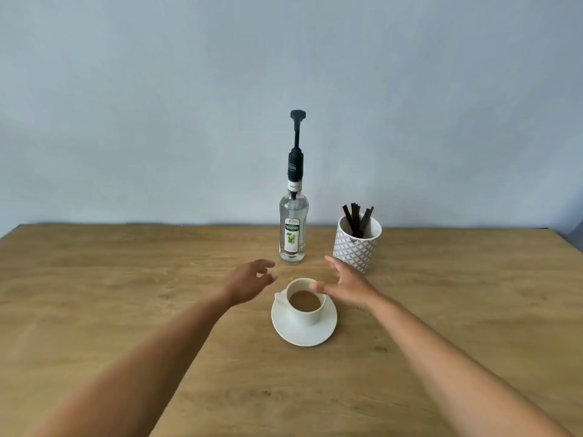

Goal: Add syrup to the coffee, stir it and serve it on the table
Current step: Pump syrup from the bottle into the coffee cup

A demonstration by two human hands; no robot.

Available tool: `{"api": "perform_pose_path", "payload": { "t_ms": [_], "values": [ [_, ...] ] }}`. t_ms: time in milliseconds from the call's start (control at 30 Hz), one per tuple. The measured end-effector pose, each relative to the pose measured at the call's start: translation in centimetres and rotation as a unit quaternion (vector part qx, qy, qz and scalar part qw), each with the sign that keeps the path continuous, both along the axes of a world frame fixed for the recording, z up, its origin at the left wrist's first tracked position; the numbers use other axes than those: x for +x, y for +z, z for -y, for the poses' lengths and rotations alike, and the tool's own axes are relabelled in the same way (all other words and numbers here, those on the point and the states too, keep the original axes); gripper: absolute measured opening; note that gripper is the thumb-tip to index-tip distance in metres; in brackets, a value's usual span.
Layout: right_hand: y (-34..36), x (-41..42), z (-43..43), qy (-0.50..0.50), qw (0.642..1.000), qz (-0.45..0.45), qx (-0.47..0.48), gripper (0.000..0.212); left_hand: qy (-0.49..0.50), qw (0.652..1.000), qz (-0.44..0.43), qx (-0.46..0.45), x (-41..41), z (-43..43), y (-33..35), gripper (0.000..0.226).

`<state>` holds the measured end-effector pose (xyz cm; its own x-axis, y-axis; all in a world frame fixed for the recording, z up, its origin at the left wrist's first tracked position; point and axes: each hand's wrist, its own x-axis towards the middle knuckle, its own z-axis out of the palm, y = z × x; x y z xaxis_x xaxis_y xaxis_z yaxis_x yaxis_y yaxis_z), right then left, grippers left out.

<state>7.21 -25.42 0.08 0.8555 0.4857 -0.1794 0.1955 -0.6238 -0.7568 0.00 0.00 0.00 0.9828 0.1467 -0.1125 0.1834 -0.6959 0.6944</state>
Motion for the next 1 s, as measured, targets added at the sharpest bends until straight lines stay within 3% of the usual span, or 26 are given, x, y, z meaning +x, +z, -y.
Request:
{"api": "perform_pose_path", "payload": {
  "t_ms": [200,500,600,733,1000],
  "values": [
    [-4.1,-2.0,0.0,0.011,0.998,-0.062,0.005,0.134,-0.009,0.996,-0.052,-0.068,-1.5,1.6,-2.9,0.039],
    [-6.7,-3.8,-1.0,-0.059,0.995,-0.057,0.064,0.092,0.017,0.994,-0.033,-0.106,-2.2,2.6,-4.6,0.023],
    [-6.7,-3.8,-1.1,-0.061,0.993,-0.059,0.076,0.088,0.026,0.991,-0.031,-0.125,-2.3,2.7,-4.6,0.022],
    [-5.8,-3.6,-1.3,-0.056,0.993,-0.058,0.085,0.075,0.056,0.981,-0.025,-0.185,-2.2,2.7,-4.0,0.016],
    [1.1,-0.1,-2.4,-0.022,0.994,0.000,0.110,0.086,0.065,0.949,0.028,-0.306,0.1,1.5,1.5,0.007]
  ]
}}
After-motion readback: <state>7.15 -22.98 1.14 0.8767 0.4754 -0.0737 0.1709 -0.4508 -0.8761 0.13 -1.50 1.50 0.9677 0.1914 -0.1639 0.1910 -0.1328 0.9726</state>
